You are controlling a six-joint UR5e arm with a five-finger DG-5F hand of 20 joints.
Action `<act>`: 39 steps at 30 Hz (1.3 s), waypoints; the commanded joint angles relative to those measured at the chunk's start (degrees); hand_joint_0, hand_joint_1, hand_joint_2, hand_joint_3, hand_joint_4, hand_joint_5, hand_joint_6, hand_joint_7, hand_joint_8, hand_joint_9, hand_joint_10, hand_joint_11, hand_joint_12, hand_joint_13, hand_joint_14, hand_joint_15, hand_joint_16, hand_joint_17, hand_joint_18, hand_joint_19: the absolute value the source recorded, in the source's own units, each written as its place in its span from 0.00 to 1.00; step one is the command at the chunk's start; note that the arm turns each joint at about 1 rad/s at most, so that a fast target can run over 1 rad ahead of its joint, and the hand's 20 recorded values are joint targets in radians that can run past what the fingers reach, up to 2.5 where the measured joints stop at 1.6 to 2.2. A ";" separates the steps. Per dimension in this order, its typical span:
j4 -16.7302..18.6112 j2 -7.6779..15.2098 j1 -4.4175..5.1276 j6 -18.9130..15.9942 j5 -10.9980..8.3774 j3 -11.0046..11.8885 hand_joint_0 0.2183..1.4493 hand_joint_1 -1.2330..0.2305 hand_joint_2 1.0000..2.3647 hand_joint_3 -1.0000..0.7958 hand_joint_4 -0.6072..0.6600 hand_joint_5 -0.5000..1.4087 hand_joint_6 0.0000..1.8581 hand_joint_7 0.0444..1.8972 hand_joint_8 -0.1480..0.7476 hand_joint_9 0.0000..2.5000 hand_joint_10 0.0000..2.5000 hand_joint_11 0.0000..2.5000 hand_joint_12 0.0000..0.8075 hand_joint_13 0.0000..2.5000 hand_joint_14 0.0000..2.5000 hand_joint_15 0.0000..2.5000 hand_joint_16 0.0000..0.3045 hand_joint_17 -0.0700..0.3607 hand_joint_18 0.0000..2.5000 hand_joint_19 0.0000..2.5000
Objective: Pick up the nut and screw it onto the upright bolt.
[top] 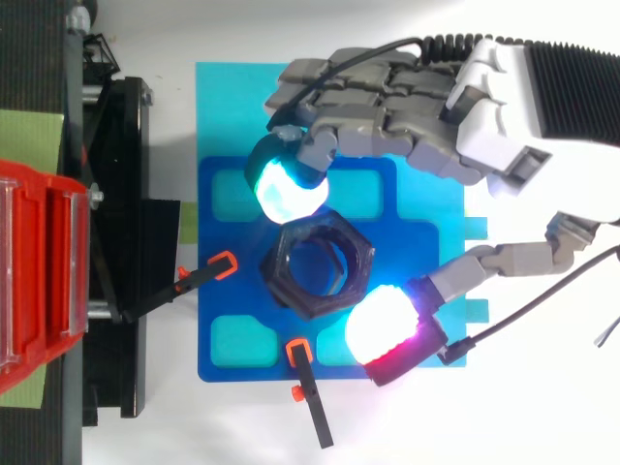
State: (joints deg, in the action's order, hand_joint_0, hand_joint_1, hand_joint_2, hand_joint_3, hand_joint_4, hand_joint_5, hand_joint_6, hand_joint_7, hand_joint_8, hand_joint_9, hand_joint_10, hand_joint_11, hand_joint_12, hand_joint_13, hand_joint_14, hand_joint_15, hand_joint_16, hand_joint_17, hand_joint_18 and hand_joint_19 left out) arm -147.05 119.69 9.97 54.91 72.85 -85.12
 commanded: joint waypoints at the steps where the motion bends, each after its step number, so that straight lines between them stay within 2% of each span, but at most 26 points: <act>1: -0.08 0.01 -0.30 0.11 0.19 -0.04 0.25 0.40 0.00 0.28 0.66 0.16 0.27 0.58 0.50 0.18 0.00 0.02 0.42 0.15 0.00 0.00 0.18 0.44 0.17 0.00; 17: 0.28 0.80 -0.56 -0.15 0.45 0.05 0.25 0.40 0.00 0.28 0.66 0.16 0.27 0.58 0.50 0.18 0.00 0.02 0.42 0.15 0.00 0.00 0.18 0.44 0.17 0.00; 22: -0.08 0.80 -0.12 0.11 0.36 -0.04 0.25 0.40 0.00 0.28 0.66 0.16 0.27 0.58 0.50 0.18 0.00 0.02 0.42 0.15 0.00 0.00 0.18 0.44 0.17 0.01; 39: -0.43 0.80 0.05 0.55 0.54 -0.04 0.25 0.40 0.00 0.28 0.66 0.16 0.27 0.57 0.50 0.18 0.00 0.02 0.42 0.15 0.00 0.00 0.18 0.44 0.17 0.01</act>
State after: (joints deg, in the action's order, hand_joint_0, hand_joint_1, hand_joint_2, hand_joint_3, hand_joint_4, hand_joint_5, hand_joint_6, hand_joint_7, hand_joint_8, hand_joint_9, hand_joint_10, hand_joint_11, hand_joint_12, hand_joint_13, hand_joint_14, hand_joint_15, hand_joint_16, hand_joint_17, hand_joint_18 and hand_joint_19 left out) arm -147.48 120.50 10.00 55.10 73.36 -85.17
